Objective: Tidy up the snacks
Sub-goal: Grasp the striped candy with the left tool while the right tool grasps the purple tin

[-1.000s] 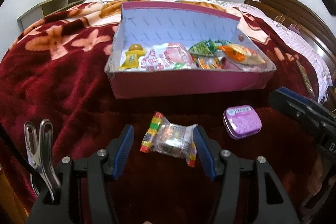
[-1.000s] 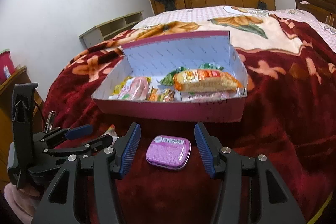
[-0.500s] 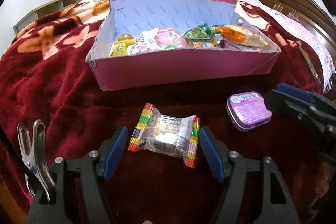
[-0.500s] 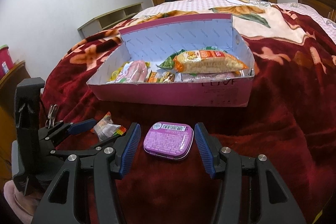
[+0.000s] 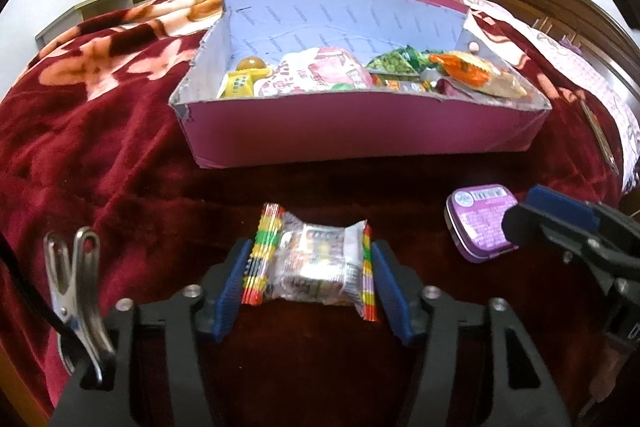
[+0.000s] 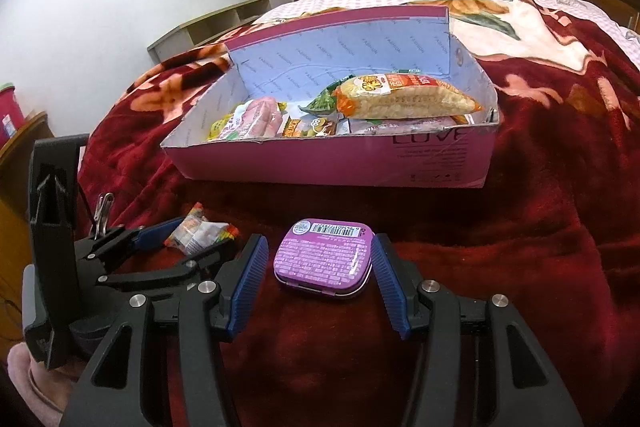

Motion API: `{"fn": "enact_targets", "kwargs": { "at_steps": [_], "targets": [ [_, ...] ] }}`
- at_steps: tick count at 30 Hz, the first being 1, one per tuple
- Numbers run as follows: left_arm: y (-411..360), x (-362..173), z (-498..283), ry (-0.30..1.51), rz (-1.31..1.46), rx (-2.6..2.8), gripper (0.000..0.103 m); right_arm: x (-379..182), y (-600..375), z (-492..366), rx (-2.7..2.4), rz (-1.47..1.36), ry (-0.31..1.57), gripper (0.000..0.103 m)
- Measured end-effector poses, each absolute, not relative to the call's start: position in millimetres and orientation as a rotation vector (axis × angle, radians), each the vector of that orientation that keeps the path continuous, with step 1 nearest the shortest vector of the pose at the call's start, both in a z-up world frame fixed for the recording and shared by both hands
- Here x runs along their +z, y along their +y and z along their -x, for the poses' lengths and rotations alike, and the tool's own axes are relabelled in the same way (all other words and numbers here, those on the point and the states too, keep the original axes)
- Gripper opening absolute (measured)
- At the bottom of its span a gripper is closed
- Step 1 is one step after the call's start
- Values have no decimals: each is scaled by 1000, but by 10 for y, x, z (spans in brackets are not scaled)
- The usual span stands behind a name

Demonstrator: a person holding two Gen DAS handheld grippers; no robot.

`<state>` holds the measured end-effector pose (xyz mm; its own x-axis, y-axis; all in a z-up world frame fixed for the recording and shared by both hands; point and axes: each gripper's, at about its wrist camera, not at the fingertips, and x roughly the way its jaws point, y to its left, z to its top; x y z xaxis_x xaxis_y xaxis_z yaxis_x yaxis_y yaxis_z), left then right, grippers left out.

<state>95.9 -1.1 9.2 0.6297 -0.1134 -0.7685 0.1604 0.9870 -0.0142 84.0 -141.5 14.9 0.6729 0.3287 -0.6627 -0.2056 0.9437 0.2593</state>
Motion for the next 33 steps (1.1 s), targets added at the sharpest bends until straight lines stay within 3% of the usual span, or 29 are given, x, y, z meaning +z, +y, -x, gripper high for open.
{"fn": "enact_targets", "kwargs": {
  "at_steps": [4,11,17,22,33],
  "targets": [
    [36,101,-955,869,-36,-141,49,145,-1424,-840,302,-175,777,55],
    [98,136,-892,844,-6,-125,42,115,-1408,-848,304,-170,791,55],
    [161,154,-864,835,30,-129,42,48,-1352,-889,287,-151,814,56],
    [174,157,-846,831,39,-133,42,-11,-1264,-918,275,-120,837,66],
    [179,114,-860,838,49,-134,42,-135,-1173,-1026,236,-83,874,67]
  ]
}}
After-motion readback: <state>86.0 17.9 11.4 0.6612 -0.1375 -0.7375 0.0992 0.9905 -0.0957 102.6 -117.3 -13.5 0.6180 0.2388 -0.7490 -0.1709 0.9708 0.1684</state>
